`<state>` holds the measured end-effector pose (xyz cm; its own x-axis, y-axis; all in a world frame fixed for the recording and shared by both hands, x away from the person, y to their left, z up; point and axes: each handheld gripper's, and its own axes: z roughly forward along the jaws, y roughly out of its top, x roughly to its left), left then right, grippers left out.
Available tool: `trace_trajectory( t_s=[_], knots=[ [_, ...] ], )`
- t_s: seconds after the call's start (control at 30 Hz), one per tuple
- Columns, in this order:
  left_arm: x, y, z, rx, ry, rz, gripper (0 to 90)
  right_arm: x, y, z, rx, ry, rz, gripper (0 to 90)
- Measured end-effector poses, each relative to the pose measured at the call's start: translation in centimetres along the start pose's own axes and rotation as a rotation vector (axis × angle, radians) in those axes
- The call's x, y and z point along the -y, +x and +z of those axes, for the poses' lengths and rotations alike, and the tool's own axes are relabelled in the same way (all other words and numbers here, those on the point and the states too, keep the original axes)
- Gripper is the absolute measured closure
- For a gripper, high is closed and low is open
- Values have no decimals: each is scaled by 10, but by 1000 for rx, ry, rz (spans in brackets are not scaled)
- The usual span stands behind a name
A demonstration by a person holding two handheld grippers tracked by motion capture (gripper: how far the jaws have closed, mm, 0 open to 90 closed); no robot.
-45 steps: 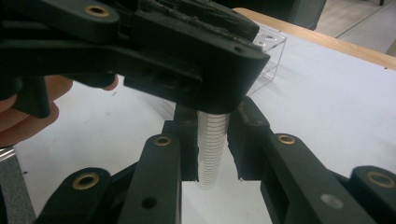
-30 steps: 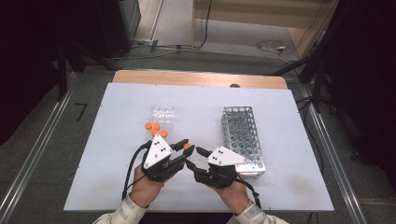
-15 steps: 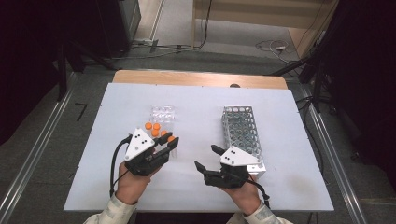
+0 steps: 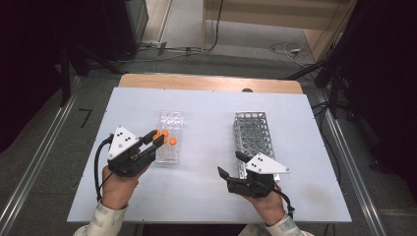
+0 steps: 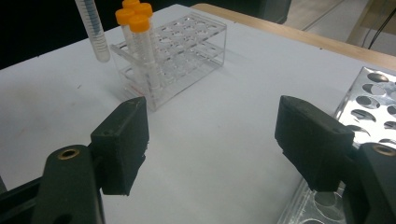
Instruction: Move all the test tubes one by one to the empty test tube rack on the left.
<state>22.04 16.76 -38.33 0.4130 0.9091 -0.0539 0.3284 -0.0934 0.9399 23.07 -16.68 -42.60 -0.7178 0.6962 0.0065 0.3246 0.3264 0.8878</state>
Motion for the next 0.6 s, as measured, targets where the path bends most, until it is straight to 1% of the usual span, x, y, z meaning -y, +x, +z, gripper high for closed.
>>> trace_trajectory(
  t_s=[0.1,0.17,0.23,0.27,0.43,0.6],
  knots=[
    [1,5,0,-24,-24,-10,702,1,-2,-2,7,2,3,249],
    [-1,8,0,-41,-50,-16,702,2,-4,-3,10,0,3,249],
    [-2,9,2,-58,-63,-17,702,2,-5,-3,15,1,8,249],
    [-2,10,3,-61,-67,-19,702,2,-5,-3,14,1,10,249],
    [0,15,10,-81,-75,-28,702,2,-5,-3,16,0,5,249],
    [5,16,18,-90,-62,-20,702,3,-5,-2,16,4,7,249]
  ],
)
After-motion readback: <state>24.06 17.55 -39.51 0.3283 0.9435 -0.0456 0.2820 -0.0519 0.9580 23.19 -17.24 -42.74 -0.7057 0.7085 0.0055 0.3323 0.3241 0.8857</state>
